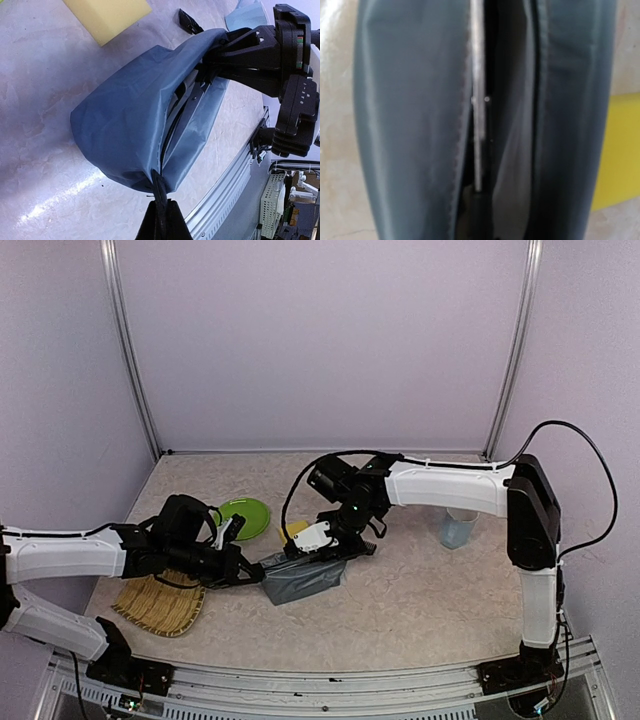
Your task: Sort the hair-cutting tools
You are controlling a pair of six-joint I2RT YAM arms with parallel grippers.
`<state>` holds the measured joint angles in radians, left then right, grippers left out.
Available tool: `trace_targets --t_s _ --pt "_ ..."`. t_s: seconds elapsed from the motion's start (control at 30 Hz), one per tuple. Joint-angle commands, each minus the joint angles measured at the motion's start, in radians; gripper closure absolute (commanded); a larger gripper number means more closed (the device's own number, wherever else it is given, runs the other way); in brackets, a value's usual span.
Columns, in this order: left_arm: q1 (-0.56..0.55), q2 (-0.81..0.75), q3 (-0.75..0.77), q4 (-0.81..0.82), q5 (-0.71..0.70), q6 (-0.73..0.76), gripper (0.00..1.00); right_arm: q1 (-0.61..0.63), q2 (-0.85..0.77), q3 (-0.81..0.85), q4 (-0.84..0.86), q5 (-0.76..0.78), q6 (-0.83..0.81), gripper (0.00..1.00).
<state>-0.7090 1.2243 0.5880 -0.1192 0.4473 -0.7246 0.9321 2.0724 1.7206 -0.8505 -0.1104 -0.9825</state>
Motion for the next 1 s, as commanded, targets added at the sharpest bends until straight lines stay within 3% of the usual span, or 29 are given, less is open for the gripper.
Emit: trace_targets --t_s 0.0,0.83,0.97 --pt "0.000 0.000 0.060 -0.059 -0.041 0.054 1.00 -0.002 0.003 -0.004 -0.042 0.071 0.037 1.00" --pt "0.000 0.019 0.070 -0.107 -0.085 0.089 1.00 -0.061 -0.015 0.063 -0.113 -0.070 0.122 1.00" --pt "0.000 0.015 0.071 -0.106 -0.086 0.089 1.00 -0.061 -0.017 0.037 -0.107 -0.039 0.102 1.00"
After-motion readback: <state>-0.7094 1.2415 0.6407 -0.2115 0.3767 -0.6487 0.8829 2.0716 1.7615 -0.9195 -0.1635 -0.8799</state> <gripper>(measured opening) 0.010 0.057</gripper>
